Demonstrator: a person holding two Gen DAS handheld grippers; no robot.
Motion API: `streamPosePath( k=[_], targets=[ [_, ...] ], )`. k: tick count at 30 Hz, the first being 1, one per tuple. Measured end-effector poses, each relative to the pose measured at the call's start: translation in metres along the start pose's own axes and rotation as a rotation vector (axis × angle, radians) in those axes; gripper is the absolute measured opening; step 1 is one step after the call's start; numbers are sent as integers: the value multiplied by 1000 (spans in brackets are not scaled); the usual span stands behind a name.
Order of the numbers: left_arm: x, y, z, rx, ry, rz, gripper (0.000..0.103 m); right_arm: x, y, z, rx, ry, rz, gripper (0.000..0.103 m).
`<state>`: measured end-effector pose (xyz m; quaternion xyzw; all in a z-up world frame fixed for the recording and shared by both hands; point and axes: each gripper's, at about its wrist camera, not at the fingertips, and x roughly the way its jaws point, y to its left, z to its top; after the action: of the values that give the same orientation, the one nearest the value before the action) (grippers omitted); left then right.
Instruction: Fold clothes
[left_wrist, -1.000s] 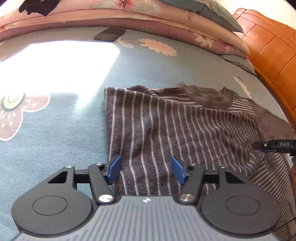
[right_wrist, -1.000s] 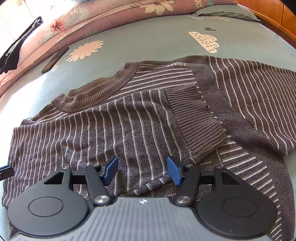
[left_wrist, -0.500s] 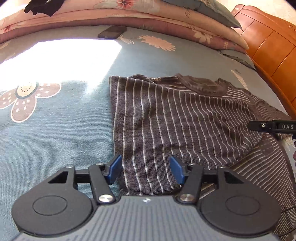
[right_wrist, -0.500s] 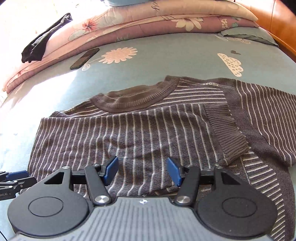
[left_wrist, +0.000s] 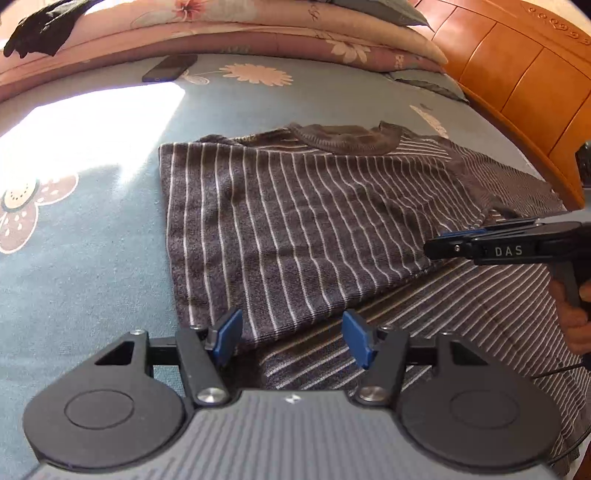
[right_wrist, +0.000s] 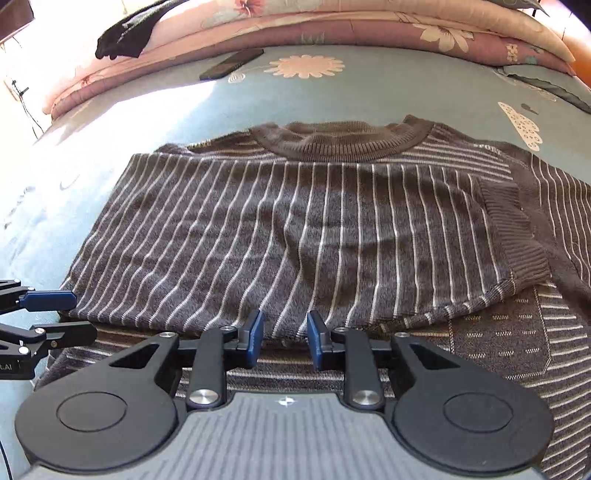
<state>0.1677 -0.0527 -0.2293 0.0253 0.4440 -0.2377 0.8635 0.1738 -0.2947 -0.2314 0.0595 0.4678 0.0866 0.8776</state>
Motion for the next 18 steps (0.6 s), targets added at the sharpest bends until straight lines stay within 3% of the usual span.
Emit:
streamPosePath(
  k=[4, 6, 9, 12, 16, 18],
  targets=[
    [19, -13, 6, 9, 16, -6, 62, 15, 6, 8, -7, -3, 8, 30],
    [24, -11, -2, -32, 36, 16, 59, 26, 1, 5, 10, 69, -8, 30],
    [23, -11, -7, -67, 46, 36, 61, 12, -8, 0, 1, 52, 27, 30],
    [20, -16, -6, -65, 40, 60, 61, -8, -25, 3, 15, -68, -4, 31],
    [27, -25, -1, -54, 36, 105, 62, 12, -54, 9, 58, -30, -57, 31],
    [35, -26, -1, -64, 61, 146, 62, 19, -68, 2, 66, -10, -45, 24]
  ],
)
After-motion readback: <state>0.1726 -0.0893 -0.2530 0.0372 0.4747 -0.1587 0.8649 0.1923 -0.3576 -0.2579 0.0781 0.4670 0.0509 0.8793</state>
